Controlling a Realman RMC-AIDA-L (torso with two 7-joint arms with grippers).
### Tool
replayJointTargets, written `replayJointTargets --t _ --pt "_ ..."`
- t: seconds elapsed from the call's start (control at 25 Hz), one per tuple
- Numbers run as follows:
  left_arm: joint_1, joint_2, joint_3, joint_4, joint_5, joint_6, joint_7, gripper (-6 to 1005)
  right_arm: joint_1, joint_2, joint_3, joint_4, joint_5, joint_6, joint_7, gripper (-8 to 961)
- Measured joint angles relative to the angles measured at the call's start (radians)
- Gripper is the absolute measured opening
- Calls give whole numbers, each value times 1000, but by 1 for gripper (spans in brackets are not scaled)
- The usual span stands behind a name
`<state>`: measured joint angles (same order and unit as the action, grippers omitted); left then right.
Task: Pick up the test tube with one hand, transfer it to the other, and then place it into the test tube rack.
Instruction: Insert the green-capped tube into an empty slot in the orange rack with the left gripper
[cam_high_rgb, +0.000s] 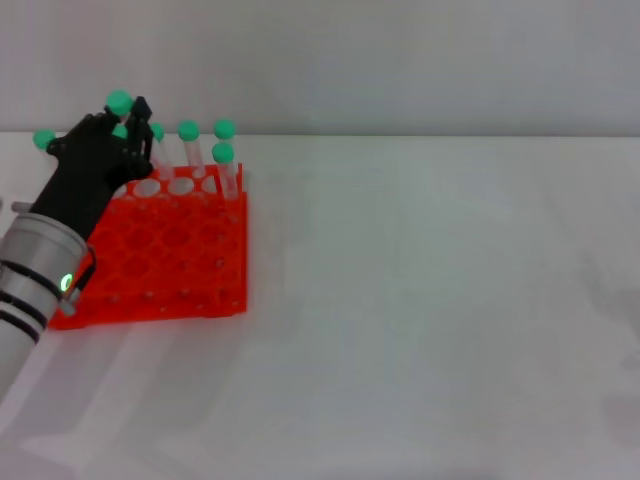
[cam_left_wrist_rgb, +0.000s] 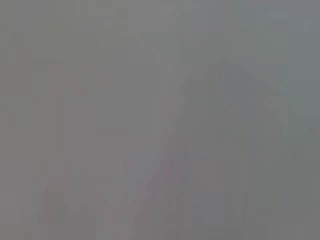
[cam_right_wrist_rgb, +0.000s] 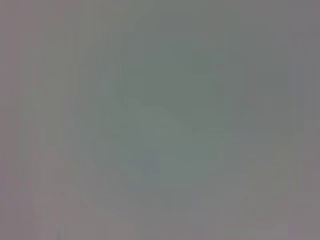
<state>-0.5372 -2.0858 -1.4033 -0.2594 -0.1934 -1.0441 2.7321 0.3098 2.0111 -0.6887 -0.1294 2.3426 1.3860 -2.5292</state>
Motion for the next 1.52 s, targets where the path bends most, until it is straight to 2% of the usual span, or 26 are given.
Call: replayJointTargets --t 0.64,1.52 --pt "-62 -1 3 4 67 133 5 246 20 1 0 23 -2 0 1 702" --pt "-87 1 3 7 94 254 18 269 22 1 0 25 -1 -2 1 703"
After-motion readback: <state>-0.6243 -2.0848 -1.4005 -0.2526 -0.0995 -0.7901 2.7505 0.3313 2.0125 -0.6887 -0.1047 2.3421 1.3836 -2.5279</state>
